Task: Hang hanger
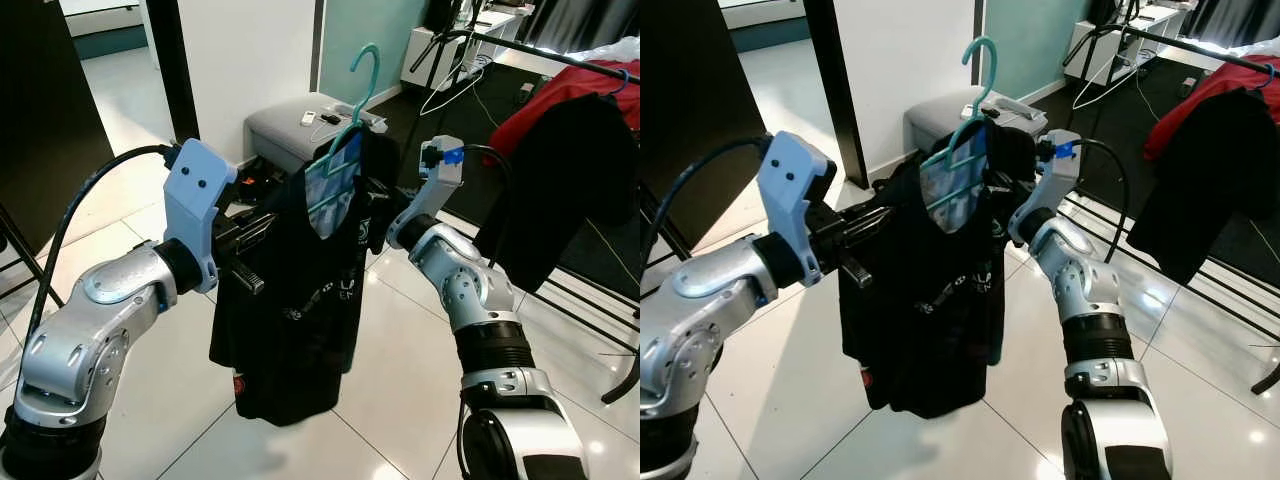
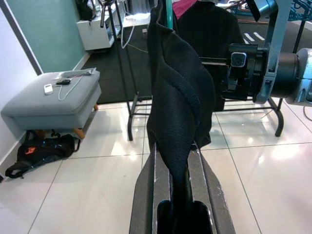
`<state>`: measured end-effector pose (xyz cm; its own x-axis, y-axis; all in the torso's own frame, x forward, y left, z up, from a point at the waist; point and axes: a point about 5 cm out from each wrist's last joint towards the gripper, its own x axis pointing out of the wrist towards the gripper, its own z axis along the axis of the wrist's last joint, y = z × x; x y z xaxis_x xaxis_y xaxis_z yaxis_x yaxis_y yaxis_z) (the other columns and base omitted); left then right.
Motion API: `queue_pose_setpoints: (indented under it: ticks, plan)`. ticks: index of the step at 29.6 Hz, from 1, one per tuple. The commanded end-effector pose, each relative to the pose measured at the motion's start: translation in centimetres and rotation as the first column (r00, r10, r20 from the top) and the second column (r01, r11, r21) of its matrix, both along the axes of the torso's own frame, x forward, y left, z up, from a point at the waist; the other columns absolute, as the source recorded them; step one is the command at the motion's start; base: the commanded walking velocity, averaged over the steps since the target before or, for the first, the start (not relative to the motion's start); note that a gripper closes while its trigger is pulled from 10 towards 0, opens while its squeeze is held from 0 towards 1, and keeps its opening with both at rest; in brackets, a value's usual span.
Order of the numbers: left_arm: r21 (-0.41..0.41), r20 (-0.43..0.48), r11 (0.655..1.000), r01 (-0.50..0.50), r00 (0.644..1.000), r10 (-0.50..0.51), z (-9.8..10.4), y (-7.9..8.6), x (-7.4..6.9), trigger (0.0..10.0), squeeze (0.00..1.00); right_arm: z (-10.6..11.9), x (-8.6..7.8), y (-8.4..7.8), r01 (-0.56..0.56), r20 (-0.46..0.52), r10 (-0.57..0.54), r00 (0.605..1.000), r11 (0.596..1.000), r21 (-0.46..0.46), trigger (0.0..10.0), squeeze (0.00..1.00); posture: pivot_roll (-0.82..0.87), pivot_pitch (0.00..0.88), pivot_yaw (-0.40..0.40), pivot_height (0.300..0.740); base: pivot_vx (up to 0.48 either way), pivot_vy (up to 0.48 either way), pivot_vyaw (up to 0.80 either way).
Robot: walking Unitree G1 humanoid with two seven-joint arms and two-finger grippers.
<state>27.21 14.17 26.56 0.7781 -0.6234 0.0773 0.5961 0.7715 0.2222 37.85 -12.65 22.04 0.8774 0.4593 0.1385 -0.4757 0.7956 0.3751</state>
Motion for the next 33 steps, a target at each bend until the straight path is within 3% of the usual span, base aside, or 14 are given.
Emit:
queue_pose_setpoints:
  ticks: [1,6,8,10,15,21,29,30,32,33]
  plan:
    - [0.019,0.031,1.000,0.021,0.999,-0.022,0.8,0.2,-0.4,10.0,0.00,0.2,0.2,-0.6,0.034,0.008,-0.034,0.999,0.999,0.000,0.0,0.00,0.03,0.055,-0.093,0.740,0.000,0.000,0.00]
    - [0.146,0.025,0.989,0.005,1.000,-0.009,0.1,2.3,-0.7,10.0,0.00,0.9,0.4,-1.3,0.059,0.023,-0.059,0.998,0.998,0.014,0.0,0.00,0.03,0.053,-0.091,0.740,0.000,0.000,0.00]
    - [0.146,0.025,0.989,0.005,1.000,-0.009,0.1,2.3,-0.7,10.0,0.00,0.9,0.4,-1.3,0.059,0.023,-0.059,0.998,0.998,0.014,0.0,0.00,0.03,0.053,-0.091,0.740,0.000,0.000,0.00]
    - [0.229,0.016,0.973,0.003,1.000,-0.007,-0.3,3.4,-1.1,10.0,0.00,1.4,0.6,-1.8,0.077,0.031,-0.078,0.996,0.997,0.024,0.0,0.00,0.03,0.054,-0.090,0.740,0.000,0.000,0.00]
    - [0.308,0.017,0.951,-0.018,1.000,0.013,-0.7,5.0,-1.7,10.0,0.00,1.7,0.9,-2.6,0.105,0.031,-0.106,0.994,0.994,0.024,0.0,0.00,0.03,0.053,-0.095,0.740,0.000,0.000,0.00]
    - [0.286,0.059,0.958,0.027,0.997,-0.045,0.1,4.8,-2.4,10.0,0.00,0.9,1.1,-2.8,0.133,-0.012,-0.134,0.991,0.991,-0.029,0.0,0.00,0.03,0.054,-0.099,0.740,0.000,0.000,0.00]
    - [0.263,0.083,0.965,-0.006,0.996,-0.017,0.3,4.8,-1.8,10.0,0.00,-0.8,0.8,-1.7,0.071,-0.058,-0.084,0.995,0.977,-0.200,0.0,0.00,0.03,0.053,-0.099,0.740,0.000,0.000,0.00]
    - [0.245,0.086,0.970,0.012,0.996,-0.034,0.4,4.5,-1.8,10.0,0.00,-1.6,0.5,-1.0,0.000,-0.090,-0.023,0.996,0.969,-0.248,0.0,0.00,0.02,0.051,-0.097,0.740,0.000,0.000,0.00]
    - [0.231,0.090,0.972,0.033,0.994,-0.056,0.3,4.0,-1.8,10.0,0.00,-2.5,-0.3,0.3,-0.098,-0.108,0.069,0.992,0.949,-0.300,1.7,0.00,0.02,0.050,-0.100,0.740,0.000,0.000,0.00]
    - [0.231,0.090,0.972,0.033,0.994,-0.056,0.3,4.0,-1.8,10.0,0.00,-2.5,-0.3,0.3,-0.098,-0.108,0.069,0.992,0.949,-0.300,1.7,0.00,0.02,0.050,-0.100,0.740,0.000,0.000,0.00]
